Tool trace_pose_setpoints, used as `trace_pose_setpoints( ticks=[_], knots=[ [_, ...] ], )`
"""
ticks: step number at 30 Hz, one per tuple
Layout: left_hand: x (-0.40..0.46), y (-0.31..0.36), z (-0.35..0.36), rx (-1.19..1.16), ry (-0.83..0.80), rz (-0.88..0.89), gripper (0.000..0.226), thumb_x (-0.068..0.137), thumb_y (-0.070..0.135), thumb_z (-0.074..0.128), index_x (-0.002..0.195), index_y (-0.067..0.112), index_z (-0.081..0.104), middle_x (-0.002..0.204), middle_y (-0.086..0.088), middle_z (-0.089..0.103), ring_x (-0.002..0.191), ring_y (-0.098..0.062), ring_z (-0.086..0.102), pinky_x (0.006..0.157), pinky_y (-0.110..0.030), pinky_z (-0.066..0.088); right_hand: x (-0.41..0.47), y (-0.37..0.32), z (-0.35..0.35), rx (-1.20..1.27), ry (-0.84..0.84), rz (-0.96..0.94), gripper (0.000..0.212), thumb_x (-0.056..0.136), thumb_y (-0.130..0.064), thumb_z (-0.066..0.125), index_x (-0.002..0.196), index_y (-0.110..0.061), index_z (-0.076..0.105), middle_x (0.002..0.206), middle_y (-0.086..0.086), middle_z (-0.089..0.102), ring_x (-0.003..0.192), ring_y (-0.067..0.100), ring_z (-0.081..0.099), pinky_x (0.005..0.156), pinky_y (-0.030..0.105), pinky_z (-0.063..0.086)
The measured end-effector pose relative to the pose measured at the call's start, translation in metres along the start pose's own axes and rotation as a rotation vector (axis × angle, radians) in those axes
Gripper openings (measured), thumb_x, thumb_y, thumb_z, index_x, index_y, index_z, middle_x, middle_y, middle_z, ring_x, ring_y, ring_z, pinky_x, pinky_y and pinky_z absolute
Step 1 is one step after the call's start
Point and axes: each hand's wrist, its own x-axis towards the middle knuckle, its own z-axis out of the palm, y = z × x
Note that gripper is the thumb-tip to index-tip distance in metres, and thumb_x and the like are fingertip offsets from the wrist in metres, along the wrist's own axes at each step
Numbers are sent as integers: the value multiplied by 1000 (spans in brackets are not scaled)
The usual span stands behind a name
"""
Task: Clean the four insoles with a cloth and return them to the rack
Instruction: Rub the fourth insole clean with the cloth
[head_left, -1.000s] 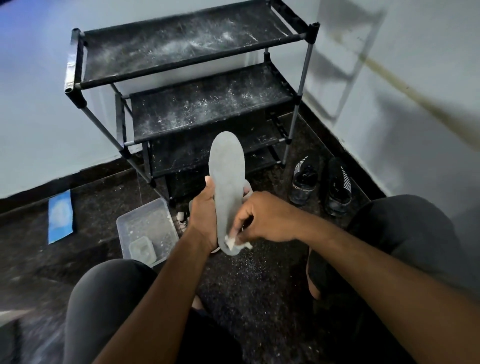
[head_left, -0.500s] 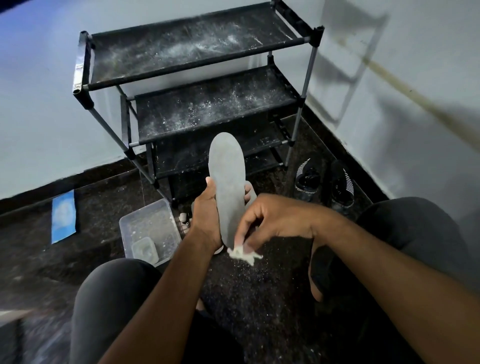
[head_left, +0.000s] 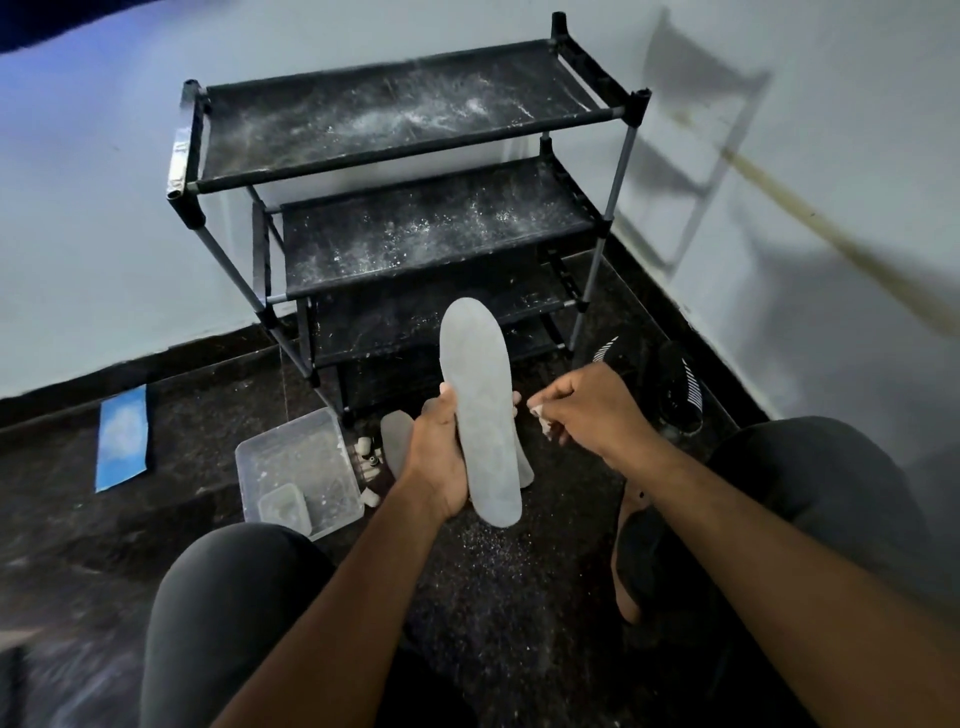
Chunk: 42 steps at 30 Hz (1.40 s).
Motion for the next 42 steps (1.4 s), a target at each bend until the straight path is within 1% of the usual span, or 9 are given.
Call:
trace_pose_setpoints(
  ticks=[6, 8, 12, 16, 27, 31, 35, 40, 42],
  knots=[
    [-5, -7, 6, 41, 52, -2, 55, 111, 44, 32, 122, 2, 66, 95, -14, 79, 75, -25, 76, 61, -40, 63, -2, 2, 7, 222, -114, 193, 21, 78, -8, 77, 74, 11, 70, 71, 28, 68, 55, 28, 62, 54, 30, 55],
    [-4, -12, 6, 47, 59, -39, 58, 109, 49, 30, 125, 7, 66, 104, -16, 78, 81, -28, 76, 65, -43, 63, -4, 6, 9, 213, -149, 221, 22, 78, -11, 80, 77, 10, 71, 73, 27, 70, 55, 27, 61, 52, 28, 53],
    [4, -27, 5, 16, 95, -72, 60, 108, 52, 31, 128, 7, 66, 116, -19, 75, 110, -36, 71, 102, -54, 53, -3, 13, 11, 142, -92, 260, 18, 77, -6, 80, 76, 9, 71, 69, 24, 70, 51, 25, 59, 49, 27, 53],
    [9, -39, 6, -9, 91, -112, 67, 107, 56, 30, 131, 6, 66, 120, -19, 73, 116, -37, 68, 107, -55, 49, -3, 21, 15, 162, -100, 346, 22, 76, -4, 81, 77, 14, 69, 71, 27, 68, 52, 26, 57, 47, 28, 50],
    [25, -42, 13, 227, 228, -18, 36, 109, 37, 41, 120, 15, 68, 106, -10, 76, 94, -25, 72, 72, -34, 55, 17, 33, 17, 105, -27, 388, 16, 77, -4, 80, 78, 9, 71, 63, 16, 65, 40, 17, 49, 47, 26, 46],
    [57, -51, 16, 277, 275, -52, 29, 105, 32, 51, 115, 14, 71, 100, -7, 77, 93, -25, 73, 80, -41, 61, 41, 47, 17, 38, 54, 423, 14, 76, -5, 80, 81, 4, 70, 69, 14, 68, 48, 18, 56, 55, 32, 54],
    [100, -63, 22, 245, 252, -127, 28, 105, 21, 52, 120, 4, 68, 106, -7, 75, 91, -18, 70, 68, -26, 52, 78, 70, 12, -26, 51, 445, 17, 76, -5, 80, 86, 4, 70, 77, 14, 69, 57, 21, 61, 55, 31, 55],
    [160, -78, 20, 259, 242, -195, 38, 109, 11, 42, 141, -8, 49, 140, -24, 58, 127, -37, 59, 109, -40, 47, 138, 117, 10, -79, 10, 457, 18, 91, 1, 61, 74, 3, 64, 67, 11, 60, 51, 14, 58, 43, 19, 43],
    [193, -90, 14, 238, 258, -220, 39, 110, 11, 38, 142, -10, 46, 144, -25, 55, 131, -41, 55, 113, -43, 43, 165, 132, 11, -24, -8, 520, 14, 96, -7, 55, 95, -2, 68, 86, 8, 66, 77, 17, 65, 42, 18, 39]
  ],
)
